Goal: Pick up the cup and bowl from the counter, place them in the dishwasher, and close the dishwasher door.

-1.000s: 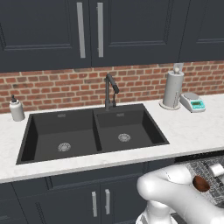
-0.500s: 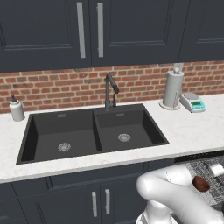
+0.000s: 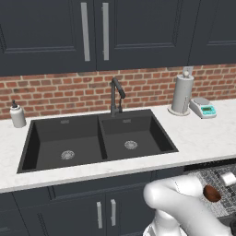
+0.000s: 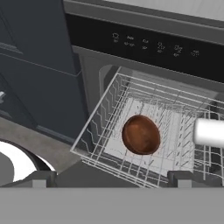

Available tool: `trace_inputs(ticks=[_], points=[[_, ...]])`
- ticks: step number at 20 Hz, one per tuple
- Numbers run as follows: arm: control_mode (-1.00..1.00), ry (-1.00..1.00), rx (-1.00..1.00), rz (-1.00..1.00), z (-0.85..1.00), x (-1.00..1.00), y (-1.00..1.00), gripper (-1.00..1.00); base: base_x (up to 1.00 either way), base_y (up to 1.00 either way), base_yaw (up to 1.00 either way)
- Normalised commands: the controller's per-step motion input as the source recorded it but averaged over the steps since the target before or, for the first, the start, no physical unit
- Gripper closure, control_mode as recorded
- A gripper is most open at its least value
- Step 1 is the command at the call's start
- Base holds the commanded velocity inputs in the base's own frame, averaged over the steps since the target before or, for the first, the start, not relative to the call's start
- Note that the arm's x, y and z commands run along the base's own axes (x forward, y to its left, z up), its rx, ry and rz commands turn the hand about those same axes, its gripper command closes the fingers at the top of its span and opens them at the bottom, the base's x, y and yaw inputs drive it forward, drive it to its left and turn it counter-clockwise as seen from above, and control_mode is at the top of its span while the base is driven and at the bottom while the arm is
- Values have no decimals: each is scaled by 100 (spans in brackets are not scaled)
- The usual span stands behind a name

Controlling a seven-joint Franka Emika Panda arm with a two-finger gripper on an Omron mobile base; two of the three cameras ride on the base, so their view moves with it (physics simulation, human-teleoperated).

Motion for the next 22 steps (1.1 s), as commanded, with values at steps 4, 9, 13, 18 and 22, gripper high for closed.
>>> trace_inputs(ticks=[4,9,13,18,22], points=[[-100,-6,0,0,0,-24,0,-100,0,0,0],[-100,-9,0,0,0,-47,0,-100,0,0,0],[-100,-15,0,0,0,-59,0,-100,0,0,0],[-100,-17,0,0,0,-62,0,-100,0,0,0],[-100,-24,0,0,0,-57,0,-100,0,0,0]])
